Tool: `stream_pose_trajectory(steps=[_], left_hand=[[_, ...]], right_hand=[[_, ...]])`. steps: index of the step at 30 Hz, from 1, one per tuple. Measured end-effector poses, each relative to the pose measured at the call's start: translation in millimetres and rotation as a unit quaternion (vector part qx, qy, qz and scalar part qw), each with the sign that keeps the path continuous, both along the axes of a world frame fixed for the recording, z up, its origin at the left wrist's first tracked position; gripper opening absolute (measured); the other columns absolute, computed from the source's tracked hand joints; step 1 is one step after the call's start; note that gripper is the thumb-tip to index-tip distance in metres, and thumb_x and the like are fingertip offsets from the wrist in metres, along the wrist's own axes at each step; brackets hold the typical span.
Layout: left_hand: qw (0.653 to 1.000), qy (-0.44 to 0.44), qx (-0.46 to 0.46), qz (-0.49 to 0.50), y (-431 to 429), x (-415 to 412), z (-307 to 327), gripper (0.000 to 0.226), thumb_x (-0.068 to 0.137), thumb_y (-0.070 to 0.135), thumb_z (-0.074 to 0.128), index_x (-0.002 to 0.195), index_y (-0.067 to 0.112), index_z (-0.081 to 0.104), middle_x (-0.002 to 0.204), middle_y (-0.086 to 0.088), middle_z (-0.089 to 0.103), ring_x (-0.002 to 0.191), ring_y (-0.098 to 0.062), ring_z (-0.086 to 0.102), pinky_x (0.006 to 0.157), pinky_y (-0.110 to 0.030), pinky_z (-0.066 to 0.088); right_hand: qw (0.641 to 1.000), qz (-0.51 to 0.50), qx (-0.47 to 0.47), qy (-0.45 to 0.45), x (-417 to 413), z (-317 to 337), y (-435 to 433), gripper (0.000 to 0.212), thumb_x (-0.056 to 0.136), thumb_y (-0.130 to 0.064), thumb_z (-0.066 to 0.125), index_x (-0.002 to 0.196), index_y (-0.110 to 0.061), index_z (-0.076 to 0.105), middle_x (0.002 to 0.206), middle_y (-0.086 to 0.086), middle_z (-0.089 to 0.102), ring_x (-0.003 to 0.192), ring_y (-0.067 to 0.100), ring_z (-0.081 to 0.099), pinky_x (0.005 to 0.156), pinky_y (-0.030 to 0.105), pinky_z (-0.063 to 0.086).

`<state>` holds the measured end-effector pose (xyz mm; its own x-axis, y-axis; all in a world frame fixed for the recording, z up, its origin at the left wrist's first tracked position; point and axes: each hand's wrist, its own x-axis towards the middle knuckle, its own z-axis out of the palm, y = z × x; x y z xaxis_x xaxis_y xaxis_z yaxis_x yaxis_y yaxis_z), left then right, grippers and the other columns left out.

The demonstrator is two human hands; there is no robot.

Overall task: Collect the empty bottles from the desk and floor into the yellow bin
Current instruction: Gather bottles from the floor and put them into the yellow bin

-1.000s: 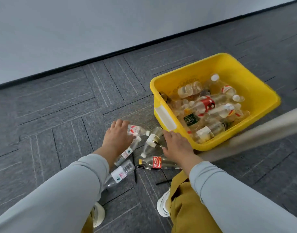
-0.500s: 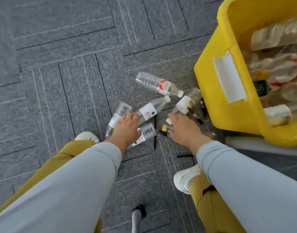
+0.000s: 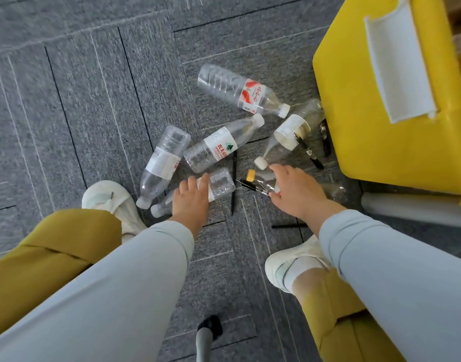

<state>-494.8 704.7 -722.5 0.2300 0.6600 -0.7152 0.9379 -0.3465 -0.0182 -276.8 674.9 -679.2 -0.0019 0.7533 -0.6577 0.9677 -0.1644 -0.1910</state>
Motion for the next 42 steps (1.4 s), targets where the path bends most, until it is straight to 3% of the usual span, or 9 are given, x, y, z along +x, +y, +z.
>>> stream_pose_trajectory(steps=[4,7,9,14,20,26,32,42], left_hand=[[1.0,0.022,0.006,-0.014,-1,1,-4,0.092,0.082,0.026,0.066,0.148,0.015,0.003,0.136,-0.014,0.039,0.122,-0.032,0.037,0.101,-0.04,0.035],[0.999,-0.032,0.019,-0.034,-2,2,7,0.087,0.078,0.049,0.065,0.144,0.018,0.016,0.131,-0.011,0.04,0.12,-0.03,0.039,0.104,-0.041,0.035],[0.996,-0.084,0.013,-0.027,3,3,17,0.089,0.076,0.052,0.066,0.143,0.022,0.016,0.13,-0.01,0.037,0.117,-0.028,0.043,0.103,-0.039,0.041],[0.98,-0.182,0.048,0.064,36,18,37,0.089,0.078,0.05,0.066,0.147,0.029,0.014,0.131,-0.01,0.035,0.102,-0.024,0.054,0.079,-0.035,0.056],[0.972,-0.203,0.091,0.077,51,40,37,0.089,0.081,0.052,0.06,0.149,0.029,0.007,0.13,-0.006,0.042,0.113,-0.024,0.047,0.095,-0.04,0.047],[0.971,-0.203,0.091,0.089,52,41,38,0.089,0.079,0.051,0.063,0.147,0.028,0.011,0.131,-0.005,0.043,0.116,-0.024,0.045,0.099,-0.043,0.045],[0.955,-0.232,0.115,0.146,58,38,87,0.08,0.077,0.042,0.071,0.138,0.015,0.028,0.129,-0.008,0.046,0.114,-0.025,0.048,0.09,-0.037,0.046],[0.915,-0.285,0.22,0.182,77,38,227,0.077,0.08,0.046,0.066,0.136,0.008,0.029,0.128,-0.014,0.044,0.113,-0.031,0.051,0.09,-0.046,0.049]], right_hand=[[1.0,-0.002,0.006,0.009,3,-7,-2,0.059,0.092,-0.032,0.052,0.142,-0.015,0.026,0.128,0.011,0.049,0.114,0.03,0.048,0.088,0.041,0.043],[1.0,-0.002,0.018,0.008,5,-5,-4,0.057,0.092,-0.031,0.053,0.14,-0.014,0.027,0.128,0.01,0.049,0.112,0.029,0.048,0.088,0.04,0.043],[1.0,-0.008,0.019,-0.002,8,-3,-6,0.058,0.091,-0.029,0.054,0.14,-0.014,0.027,0.129,0.01,0.048,0.114,0.029,0.047,0.089,0.039,0.043],[0.998,-0.016,-0.002,-0.06,20,-15,-13,0.074,0.083,-0.032,0.067,0.141,-0.015,0.024,0.137,0.01,0.04,0.124,0.03,0.039,0.099,0.041,0.038],[0.994,-0.022,-0.049,-0.1,30,-49,-25,0.097,0.074,-0.028,0.077,0.145,-0.015,0.013,0.146,0.012,0.032,0.137,0.034,0.026,0.111,0.05,0.028],[0.995,-0.018,-0.028,-0.098,31,-53,-18,0.078,0.075,-0.02,0.075,0.135,-0.012,0.026,0.134,0.016,0.041,0.123,0.035,0.042,0.101,0.045,0.038],[0.995,-0.094,0.016,0.0,27,7,7,0.078,0.075,-0.034,0.072,0.135,-0.013,0.026,0.128,0.016,0.036,0.112,0.036,0.048,0.087,0.043,0.045],[0.986,-0.106,0.121,0.046,17,168,-11,0.083,0.089,-0.05,0.052,0.149,-0.022,0.003,0.138,0.012,0.037,0.12,0.03,0.044,0.096,0.042,0.042]])
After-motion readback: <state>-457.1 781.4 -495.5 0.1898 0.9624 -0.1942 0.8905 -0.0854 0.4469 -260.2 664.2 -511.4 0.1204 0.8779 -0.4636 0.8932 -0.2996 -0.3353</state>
